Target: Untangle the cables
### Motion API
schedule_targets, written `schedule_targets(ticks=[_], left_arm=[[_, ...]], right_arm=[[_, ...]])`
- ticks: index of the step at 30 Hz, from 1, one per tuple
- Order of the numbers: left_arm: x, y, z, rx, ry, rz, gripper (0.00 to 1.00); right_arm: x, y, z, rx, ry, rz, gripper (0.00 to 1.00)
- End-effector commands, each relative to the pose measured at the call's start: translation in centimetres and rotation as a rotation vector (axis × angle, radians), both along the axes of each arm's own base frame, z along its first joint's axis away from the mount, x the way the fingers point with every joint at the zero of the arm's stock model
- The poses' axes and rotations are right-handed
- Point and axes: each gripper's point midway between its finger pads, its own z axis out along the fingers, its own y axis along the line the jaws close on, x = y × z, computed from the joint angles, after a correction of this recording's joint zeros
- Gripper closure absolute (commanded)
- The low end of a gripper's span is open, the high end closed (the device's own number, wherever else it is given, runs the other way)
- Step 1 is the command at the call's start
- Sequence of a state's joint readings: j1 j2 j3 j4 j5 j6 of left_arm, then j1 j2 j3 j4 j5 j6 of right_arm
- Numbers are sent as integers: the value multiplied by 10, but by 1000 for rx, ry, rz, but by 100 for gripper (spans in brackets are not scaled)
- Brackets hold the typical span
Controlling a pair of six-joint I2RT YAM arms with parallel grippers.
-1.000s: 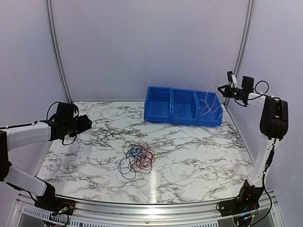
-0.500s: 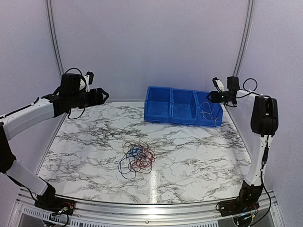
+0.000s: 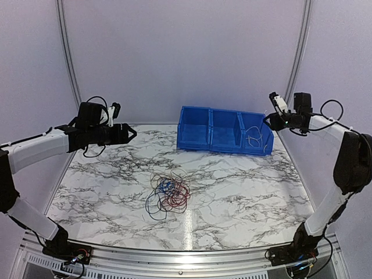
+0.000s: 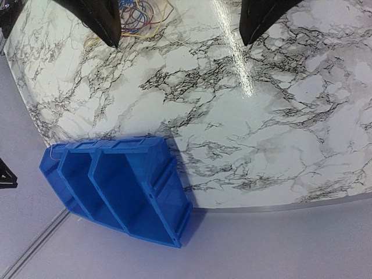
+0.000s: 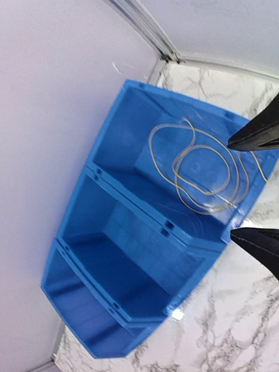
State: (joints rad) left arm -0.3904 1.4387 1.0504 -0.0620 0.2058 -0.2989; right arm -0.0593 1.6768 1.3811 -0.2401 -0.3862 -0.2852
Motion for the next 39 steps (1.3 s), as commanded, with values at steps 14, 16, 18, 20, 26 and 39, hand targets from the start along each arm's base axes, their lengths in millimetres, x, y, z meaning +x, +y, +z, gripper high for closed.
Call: schedule_targets(ticks=[14, 16, 18, 20, 26, 39], left_arm=[[-21, -33, -16, 116, -12, -170, 28], [-19, -31, -18, 125, -8, -157, 28], [-17, -29, -18, 137, -10, -145, 27], [-17, -27, -18, 143, -12, -138, 27], [-17, -26, -14, 144, -20, -136, 27], [-48, -74, -19, 106, -33, -300, 31]], right_arm=[[-121, 266, -75, -62, 167, 803, 40], [-131, 298, -87, -46, 218, 863, 38], [-142, 324, -92, -18, 255, 924, 36], [-150, 343, -99, -8, 282, 965, 33], [-157, 371, -132, -36, 371, 984, 34], [-160, 372, -95, 29, 336, 954, 100]])
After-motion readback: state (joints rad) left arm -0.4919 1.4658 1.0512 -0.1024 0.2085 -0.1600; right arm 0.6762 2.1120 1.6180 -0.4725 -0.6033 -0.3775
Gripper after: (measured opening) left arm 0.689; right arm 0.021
